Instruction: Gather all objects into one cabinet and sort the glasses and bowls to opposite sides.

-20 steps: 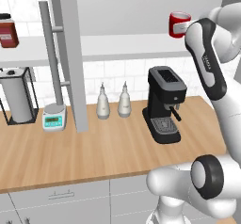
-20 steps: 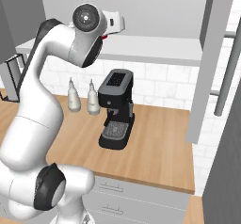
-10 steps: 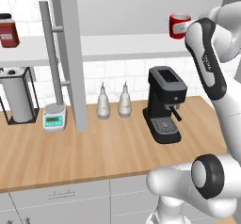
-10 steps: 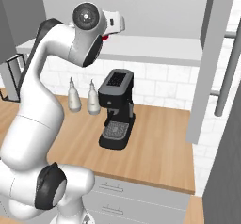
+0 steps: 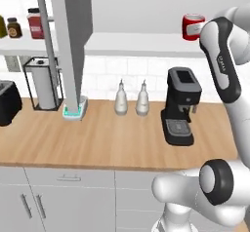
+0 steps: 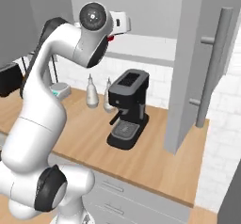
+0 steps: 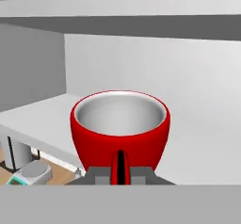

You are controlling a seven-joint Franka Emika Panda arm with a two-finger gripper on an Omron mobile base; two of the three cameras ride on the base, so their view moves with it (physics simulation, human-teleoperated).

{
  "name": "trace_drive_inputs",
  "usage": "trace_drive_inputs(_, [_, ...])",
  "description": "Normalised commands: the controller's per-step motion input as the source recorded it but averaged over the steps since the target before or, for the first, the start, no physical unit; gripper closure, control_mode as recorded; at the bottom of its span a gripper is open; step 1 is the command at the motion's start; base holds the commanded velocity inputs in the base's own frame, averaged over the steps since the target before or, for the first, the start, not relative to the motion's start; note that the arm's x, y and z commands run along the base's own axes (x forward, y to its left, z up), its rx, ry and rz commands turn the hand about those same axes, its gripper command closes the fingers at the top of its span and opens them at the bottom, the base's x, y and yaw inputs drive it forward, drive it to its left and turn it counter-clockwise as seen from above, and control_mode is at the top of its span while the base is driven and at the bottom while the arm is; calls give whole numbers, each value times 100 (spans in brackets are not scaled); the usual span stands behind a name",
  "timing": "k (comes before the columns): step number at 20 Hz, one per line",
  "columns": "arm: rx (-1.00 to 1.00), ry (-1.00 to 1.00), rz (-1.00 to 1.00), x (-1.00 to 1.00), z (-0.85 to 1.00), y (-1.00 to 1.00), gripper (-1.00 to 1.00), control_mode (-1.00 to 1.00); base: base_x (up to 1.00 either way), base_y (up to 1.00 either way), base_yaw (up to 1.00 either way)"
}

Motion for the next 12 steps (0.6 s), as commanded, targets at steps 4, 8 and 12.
trace_drive_inputs(4, [0,0,0,0,0,0,100,100,-31,-44,57])
trace_drive_inputs(8, [0,0,0,0,0,0,100,100,-17,-38,61])
trace_drive_inputs(12, [0,0,0,0,0,0,100,100,-19,-30,63])
